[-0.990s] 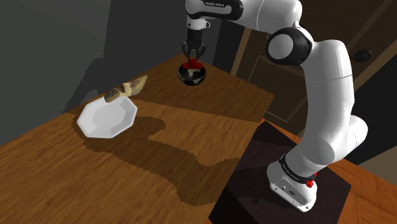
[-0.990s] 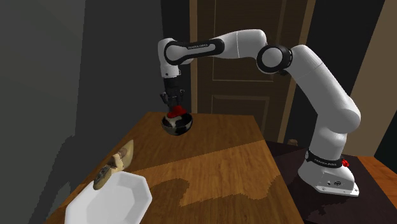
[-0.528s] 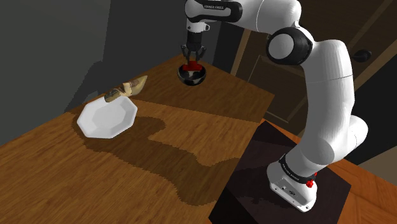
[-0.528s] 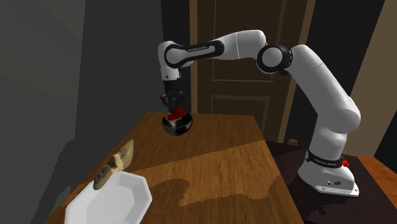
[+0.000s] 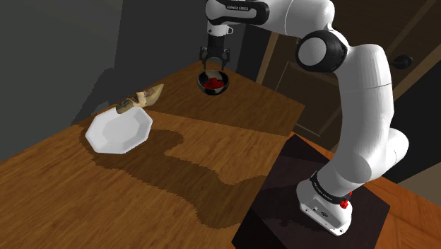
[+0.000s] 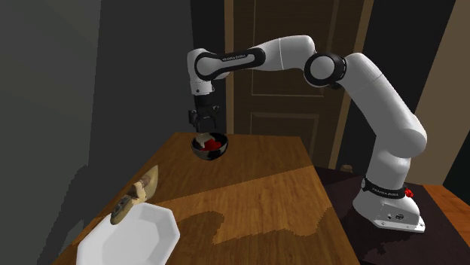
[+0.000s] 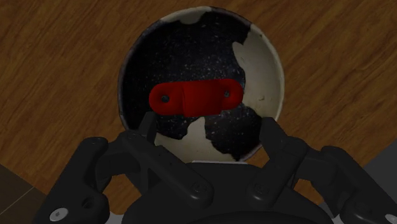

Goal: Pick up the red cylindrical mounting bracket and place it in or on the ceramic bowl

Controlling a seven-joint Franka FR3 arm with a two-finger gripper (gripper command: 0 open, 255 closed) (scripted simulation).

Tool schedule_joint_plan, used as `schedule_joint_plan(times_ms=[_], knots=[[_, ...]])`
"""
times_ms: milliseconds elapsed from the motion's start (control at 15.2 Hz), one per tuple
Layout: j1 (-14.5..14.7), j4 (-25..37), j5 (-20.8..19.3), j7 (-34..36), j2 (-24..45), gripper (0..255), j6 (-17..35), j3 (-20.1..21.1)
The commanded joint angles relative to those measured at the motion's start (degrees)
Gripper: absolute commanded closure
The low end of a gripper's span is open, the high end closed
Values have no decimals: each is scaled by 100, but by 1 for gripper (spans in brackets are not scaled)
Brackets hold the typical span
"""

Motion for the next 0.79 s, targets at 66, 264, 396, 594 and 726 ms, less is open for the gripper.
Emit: schedule_joint_plan(times_ms=[66,264,396,594,726], knots=[[75,685,-21,-13,172,0,-506,-13],[192,1568,-60,-31,473,0,-1077,-41],[191,1561,-59,-31,470,0,-1074,-41],[193,1569,-60,-32,474,0,-1078,-42],[193,1569,-60,-32,474,0,-1078,-42]])
